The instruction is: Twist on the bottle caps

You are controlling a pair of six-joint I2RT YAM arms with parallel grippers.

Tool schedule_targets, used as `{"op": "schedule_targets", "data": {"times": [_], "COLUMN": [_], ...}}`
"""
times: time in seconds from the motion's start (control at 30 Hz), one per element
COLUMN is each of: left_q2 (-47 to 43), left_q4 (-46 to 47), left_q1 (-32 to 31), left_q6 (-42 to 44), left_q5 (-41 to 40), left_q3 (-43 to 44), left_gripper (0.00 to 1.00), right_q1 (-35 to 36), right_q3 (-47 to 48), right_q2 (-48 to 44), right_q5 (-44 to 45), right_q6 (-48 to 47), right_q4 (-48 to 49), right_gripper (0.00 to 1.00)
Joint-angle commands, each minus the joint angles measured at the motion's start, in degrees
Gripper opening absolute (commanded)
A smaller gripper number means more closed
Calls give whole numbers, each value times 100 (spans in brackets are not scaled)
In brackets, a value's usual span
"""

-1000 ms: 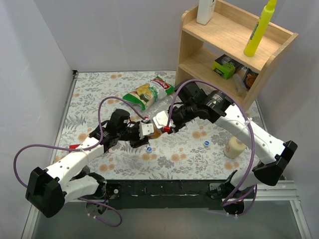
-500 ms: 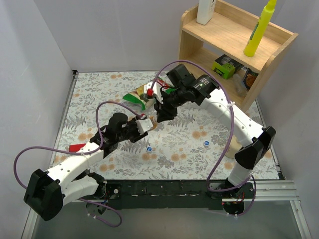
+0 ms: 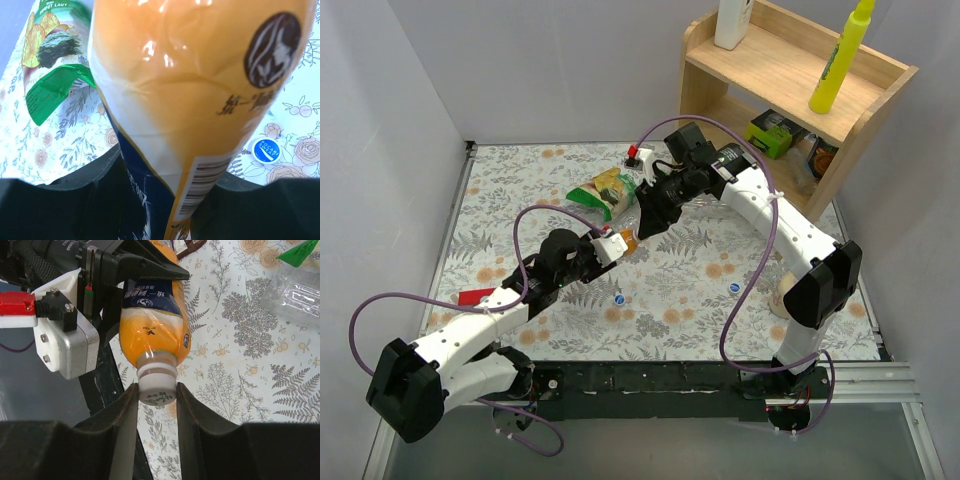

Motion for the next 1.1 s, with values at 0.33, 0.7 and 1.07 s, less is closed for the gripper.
{"op": "schedule_targets", "data": {"times": [0.33,0.7,1.07], "left_q2": [-195,8,79], "left_q4": [27,-1254,-1951], "left_q1": [-60,10,10], "left_q6": [-304,-323,292], "left_q5": [703,2193,3270], "left_q3": [292,827,1435], "left_gripper": [0,0,0], "right_q1": [-182,-289,494], "right_q3": [1341,-630,-1898], "right_q2": [266,-1806,-2740], "right_q5": [-3,-1297,-286], "right_q6": [-280,-3806,-5152], "right_q4": [-365,-285,636], "right_gripper": [93,86,75]}}
